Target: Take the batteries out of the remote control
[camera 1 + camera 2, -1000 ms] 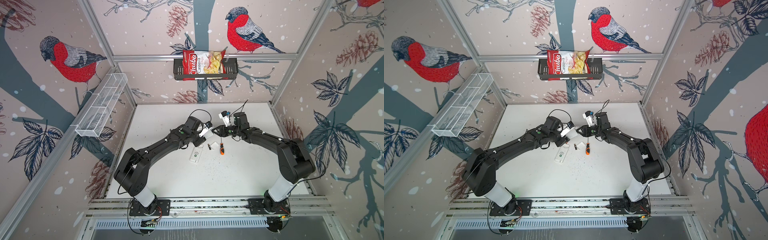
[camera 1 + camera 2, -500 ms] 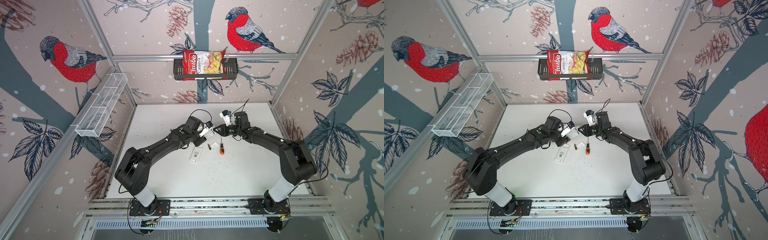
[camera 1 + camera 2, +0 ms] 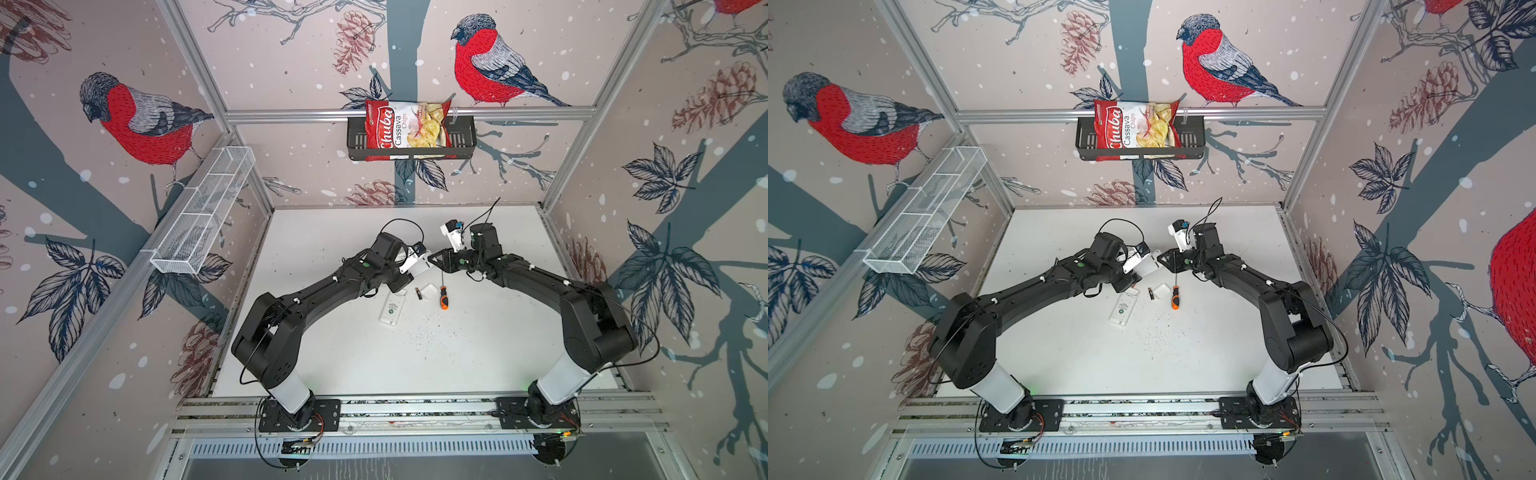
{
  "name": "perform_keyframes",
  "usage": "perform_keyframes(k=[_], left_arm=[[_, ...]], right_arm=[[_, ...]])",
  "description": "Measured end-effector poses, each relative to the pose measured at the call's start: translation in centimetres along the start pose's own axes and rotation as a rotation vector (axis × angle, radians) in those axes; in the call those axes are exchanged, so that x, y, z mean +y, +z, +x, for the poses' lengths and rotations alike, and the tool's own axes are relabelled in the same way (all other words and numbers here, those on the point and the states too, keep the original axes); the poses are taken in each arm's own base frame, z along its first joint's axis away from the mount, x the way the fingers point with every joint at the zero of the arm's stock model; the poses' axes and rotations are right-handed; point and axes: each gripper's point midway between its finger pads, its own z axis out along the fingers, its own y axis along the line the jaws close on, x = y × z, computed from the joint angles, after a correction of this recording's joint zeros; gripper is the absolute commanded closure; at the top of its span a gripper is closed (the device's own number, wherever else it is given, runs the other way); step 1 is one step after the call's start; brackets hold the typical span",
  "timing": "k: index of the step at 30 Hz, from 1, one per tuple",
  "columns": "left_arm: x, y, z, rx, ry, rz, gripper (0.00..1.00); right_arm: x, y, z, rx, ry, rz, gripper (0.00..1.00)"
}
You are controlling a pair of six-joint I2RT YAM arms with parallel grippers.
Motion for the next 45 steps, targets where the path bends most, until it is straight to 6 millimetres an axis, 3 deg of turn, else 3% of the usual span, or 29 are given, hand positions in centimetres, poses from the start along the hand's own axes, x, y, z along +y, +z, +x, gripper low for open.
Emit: perform_keyframes(k=[15,27,36,45], left_arm=[[0.0,0.4,0.1,-0.002,-0.003,0.011,0.71],[0.3,0.5,0.3,0.004,-0.011,0.007,0.71],[0.6,1.5,1.4,0.034,-0.023,0.010,0.72],[0.8,2.2,2.0,0.045,-0.028,0.006,0.72]], right_arm=[[0.9,-1.1,-0.9,-0.030,0.003,-0.031,0.92],[0.1,-2.2,-1.5,-0.067,0.011,-0.009,0.94],[-4.2,-3.1,0.1,-0.081,0.083,0.181,0.95],[-10.4,-3.0,5.6,0.013,0.179,0.462,0.94]])
